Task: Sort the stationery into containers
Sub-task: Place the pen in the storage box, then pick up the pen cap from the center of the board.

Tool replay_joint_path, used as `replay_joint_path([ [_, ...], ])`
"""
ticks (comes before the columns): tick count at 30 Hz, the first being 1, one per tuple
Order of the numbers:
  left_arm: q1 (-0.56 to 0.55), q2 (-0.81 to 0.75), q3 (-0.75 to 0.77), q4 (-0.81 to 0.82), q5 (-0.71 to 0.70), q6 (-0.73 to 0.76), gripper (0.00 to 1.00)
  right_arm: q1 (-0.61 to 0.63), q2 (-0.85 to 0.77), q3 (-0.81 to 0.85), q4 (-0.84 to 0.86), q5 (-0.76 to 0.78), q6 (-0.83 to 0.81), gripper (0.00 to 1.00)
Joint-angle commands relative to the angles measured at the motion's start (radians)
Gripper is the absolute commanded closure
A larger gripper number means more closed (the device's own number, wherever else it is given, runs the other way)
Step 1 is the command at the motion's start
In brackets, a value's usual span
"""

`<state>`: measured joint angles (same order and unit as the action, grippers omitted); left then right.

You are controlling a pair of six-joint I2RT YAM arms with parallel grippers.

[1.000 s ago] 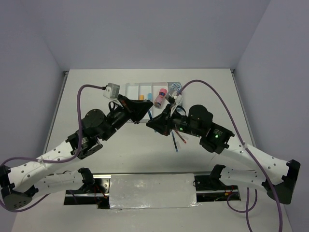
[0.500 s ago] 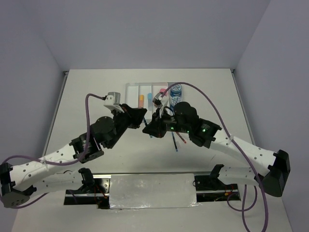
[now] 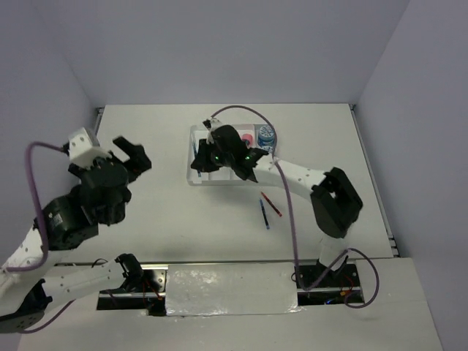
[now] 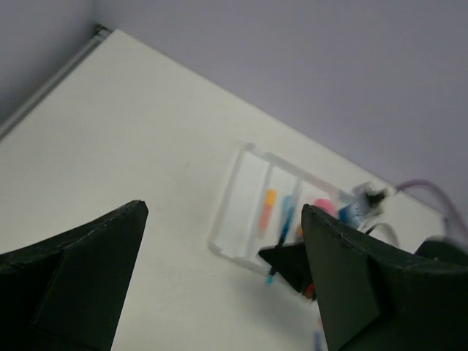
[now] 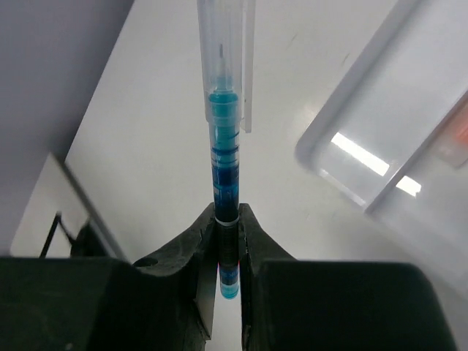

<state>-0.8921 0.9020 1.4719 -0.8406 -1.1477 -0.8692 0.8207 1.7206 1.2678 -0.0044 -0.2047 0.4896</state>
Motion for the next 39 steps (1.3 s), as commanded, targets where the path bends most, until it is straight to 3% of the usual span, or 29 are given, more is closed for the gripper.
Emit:
replay_joint_path([
  [1, 0.002, -0.127, -0.320, 0.099, -0.002, 0.127, 0.01, -0.035, 0.179, 0.262, -0.107, 0.137, 0.132, 1.00],
  [6, -0.007, -0.175, -0.375, 0.039, 0.091, 0.102, 0.01, -0.066, 0.407, 0.598, -0.308, 0.260, 0.208, 1.00],
  [10, -0.028, -0.157, -0.375, 0.005, 0.100, 0.107, 0.01, -0.080, 0.580, 0.766, -0.427, 0.249, 0.224, 0.96],
  [19, -0.050, -0.190, -0.374, 0.005, 0.097, 0.105, 0.01, -0.091, 0.603, 0.665, -0.368, 0.211, 0.239, 0.84],
  [25, -0.062, -0.203, -0.372, -0.005, 0.091, 0.101, 0.01, -0.092, 0.629, 0.676, -0.382, 0.160, 0.227, 0.59],
  [27, -0.067, -0.204, -0.372, -0.009, 0.089, 0.098, 0.01, -0.091, 0.620, 0.671, -0.378, 0.149, 0.219, 0.51],
  [32, -0.076, -0.204, -0.367, -0.023, 0.077, 0.084, 0.01, -0.092, 0.535, 0.618, -0.356, 0.159, 0.211, 0.49],
  [35, -0.080, -0.212, -0.374, -0.017, 0.077, 0.087, 0.01, -0.092, 0.412, 0.564, -0.326, 0.145, 0.146, 0.49],
  [39, -0.087, -0.215, -0.375, -0.011, 0.085, 0.095, 0.01, -0.092, 0.115, 0.405, -0.324, 0.148, -0.021, 0.49],
])
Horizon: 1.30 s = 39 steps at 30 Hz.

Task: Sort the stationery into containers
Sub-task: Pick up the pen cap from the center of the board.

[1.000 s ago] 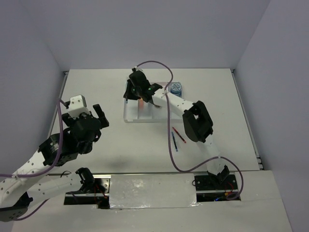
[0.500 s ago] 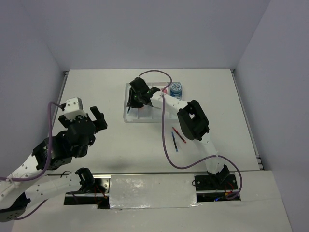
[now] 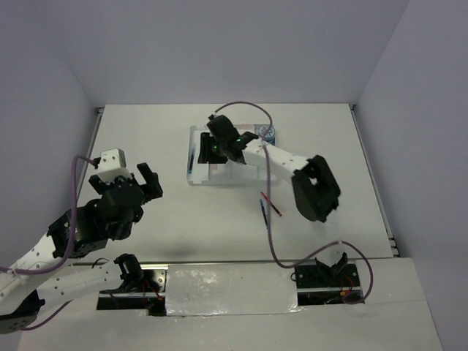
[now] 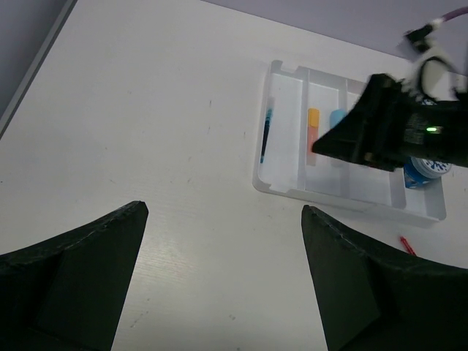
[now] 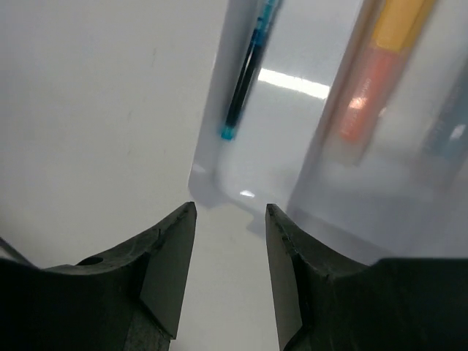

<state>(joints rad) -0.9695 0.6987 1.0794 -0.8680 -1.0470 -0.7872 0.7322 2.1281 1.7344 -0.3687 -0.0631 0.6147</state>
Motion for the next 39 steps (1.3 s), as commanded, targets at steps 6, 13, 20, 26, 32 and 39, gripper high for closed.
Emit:
replay_joint_path([
  [6, -0.031, 0.048, 0.001, 0.075, 0.174, 0.112, 0.01, -0.039, -0.696, -0.549, -0.061, 0.066, -0.309, 0.49],
  [13, -0.021, 0.179, -0.027, 0.029, 0.278, 0.052, 0.01, -0.071, -0.944, -0.892, -0.156, 0.195, -0.239, 0.53],
  [20, -0.018, 0.163, -0.064, 0.027, 0.380, 0.062, 0.01, -0.079, -0.922, -0.996, -0.115, 0.201, -0.251, 0.59],
  [26, -0.018, 0.205, -0.096, 0.049, 0.458, 0.036, 0.01, -0.080, -0.850, -0.993, -0.104, 0.168, -0.276, 0.60],
  [32, -0.018, 0.205, -0.090, 0.044, 0.479, 0.057, 0.01, -0.079, -0.774, -0.972, -0.118, 0.158, -0.280, 0.61],
  [39, -0.018, 0.200, -0.114, 0.049, 0.481, 0.066, 0.01, -0.080, -0.744, -0.966, -0.113, 0.134, -0.290, 0.61],
])
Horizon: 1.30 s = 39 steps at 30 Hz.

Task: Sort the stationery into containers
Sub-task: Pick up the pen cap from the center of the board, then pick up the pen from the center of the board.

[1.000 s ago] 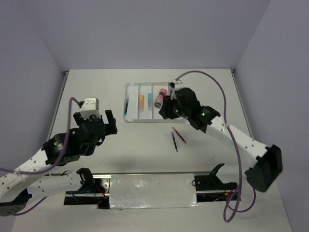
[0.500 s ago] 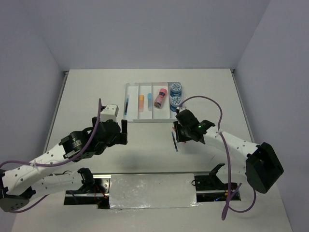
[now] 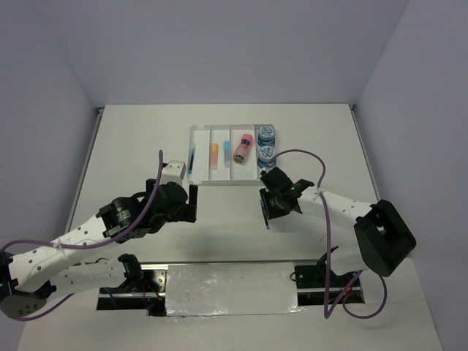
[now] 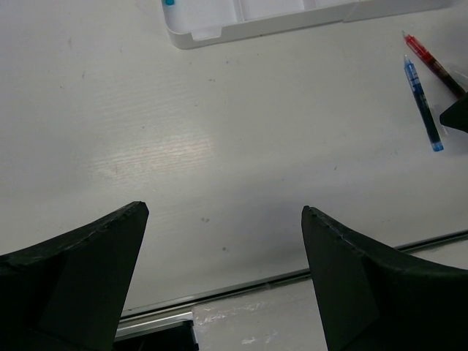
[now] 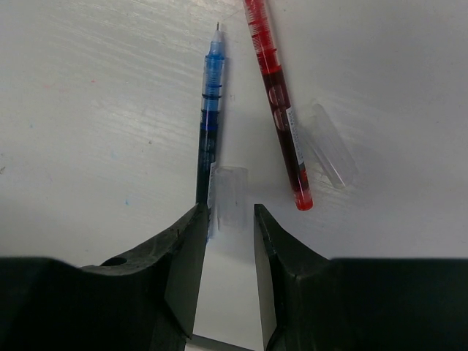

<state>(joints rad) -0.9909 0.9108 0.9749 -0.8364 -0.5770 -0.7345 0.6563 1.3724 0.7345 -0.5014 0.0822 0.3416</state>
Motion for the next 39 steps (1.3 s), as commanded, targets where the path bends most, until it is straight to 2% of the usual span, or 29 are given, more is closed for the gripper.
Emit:
replay_joint_path([
  [1, 0.003, -0.010, -0.013, 0.020, 0.012, 0.018, 0.01, -0.003, 0.016, 0.037, 0.018, -0.012, -0.018, 0.61],
  [22, 0.003, -0.024, -0.027, 0.036, 0.017, 0.024, 0.01, 0.003, 0.120, 0.051, 0.029, -0.013, -0.009, 0.69],
  [25, 0.003, -0.026, -0.024, 0.034, 0.016, 0.023, 0.01, 0.009, 0.125, 0.052, 0.037, -0.024, -0.007, 0.74],
  [29, 0.003, -0.021, -0.027, 0.045, 0.019, 0.015, 0.01, 0.029, 0.126, 0.060, 0.035, -0.045, -0.001, 0.89],
  [34, 0.003, 0.011, -0.033, 0.126, 0.046, -0.022, 0.01, 0.029, 0.000, 0.059, 0.044, -0.070, 0.011, 0.94],
  [39, 0.003, 0.192, -0.004, 0.232, 0.095, -0.143, 0.01, -0.010, -0.195, 0.091, -0.043, 0.028, 0.034, 0.95],
])
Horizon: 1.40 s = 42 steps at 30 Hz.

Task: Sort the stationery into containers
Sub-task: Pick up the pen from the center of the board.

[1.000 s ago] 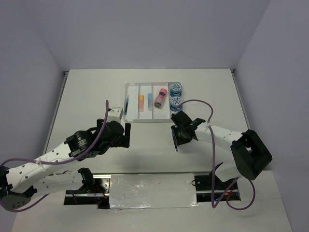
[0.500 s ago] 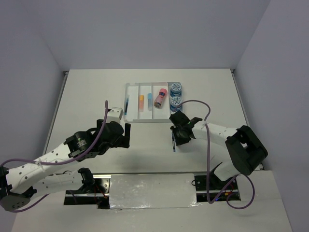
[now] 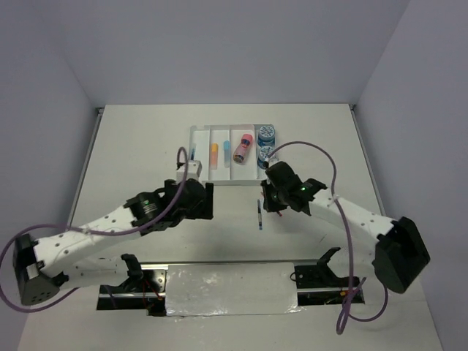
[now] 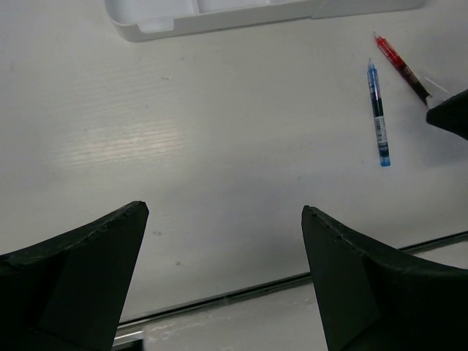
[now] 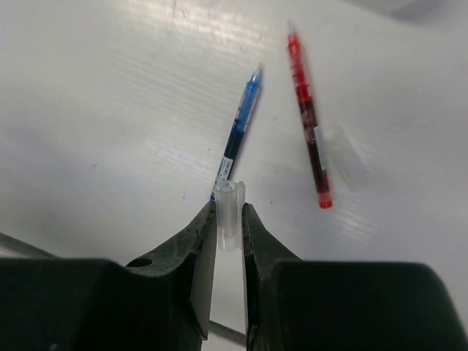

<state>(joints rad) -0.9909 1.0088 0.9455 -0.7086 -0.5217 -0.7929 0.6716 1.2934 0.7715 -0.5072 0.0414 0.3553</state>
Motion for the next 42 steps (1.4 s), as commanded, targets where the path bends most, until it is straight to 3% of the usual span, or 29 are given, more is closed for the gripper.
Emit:
replay_joint_path([
  [1, 0.001, 0.178, 0.042, 0.112, 0.038, -0.138, 0.01, -0.047, -0.143, 0.060, -0.059, 0.090, 0.025, 0.95],
  [7, -0.049, 0.540, 0.245, 0.155, 0.031, -0.276, 0.01, -0.262, -0.330, 0.106, -0.181, 0.179, 0.037, 0.96],
  [11, -0.118, 0.759, 0.482, 0.095, 0.011, -0.330, 0.01, -0.323, -0.443, 0.130, -0.220, 0.207, 0.036, 0.96],
  [16, -0.163, 0.973, 0.654, -0.014, -0.055, -0.402, 0.05, -0.339, -0.499, 0.152, -0.284, 0.193, 0.010, 0.94],
  [20, -0.164, 1.059, 0.696, 0.001, -0.049, -0.401, 0.14, -0.339, -0.569, 0.141, -0.300, 0.160, -0.004, 0.94],
  [25, -0.163, 1.123, 0.751, -0.035, -0.064, -0.401, 0.15, -0.337, -0.605, 0.149, -0.310, 0.127, -0.012, 0.93],
  [34, -0.157, 1.171, 0.710, -0.008, -0.041, -0.404, 0.27, -0.339, -0.620, 0.137, -0.290, 0.077, -0.026, 0.91],
  [35, -0.157, 1.169, 0.696, 0.001, -0.037, -0.405, 0.34, -0.339, -0.618, 0.137, -0.290, 0.074, -0.026, 0.91],
  [39, -0.157, 1.160, 0.652, 0.023, -0.003, -0.407, 0.43, -0.339, -0.614, 0.140, -0.289, 0.061, -0.027, 0.91],
  [42, -0.155, 1.163, 0.616, 0.046, 0.029, -0.407, 0.57, -0.337, -0.623, 0.129, -0.266, 0.031, -0.033, 0.91],
])
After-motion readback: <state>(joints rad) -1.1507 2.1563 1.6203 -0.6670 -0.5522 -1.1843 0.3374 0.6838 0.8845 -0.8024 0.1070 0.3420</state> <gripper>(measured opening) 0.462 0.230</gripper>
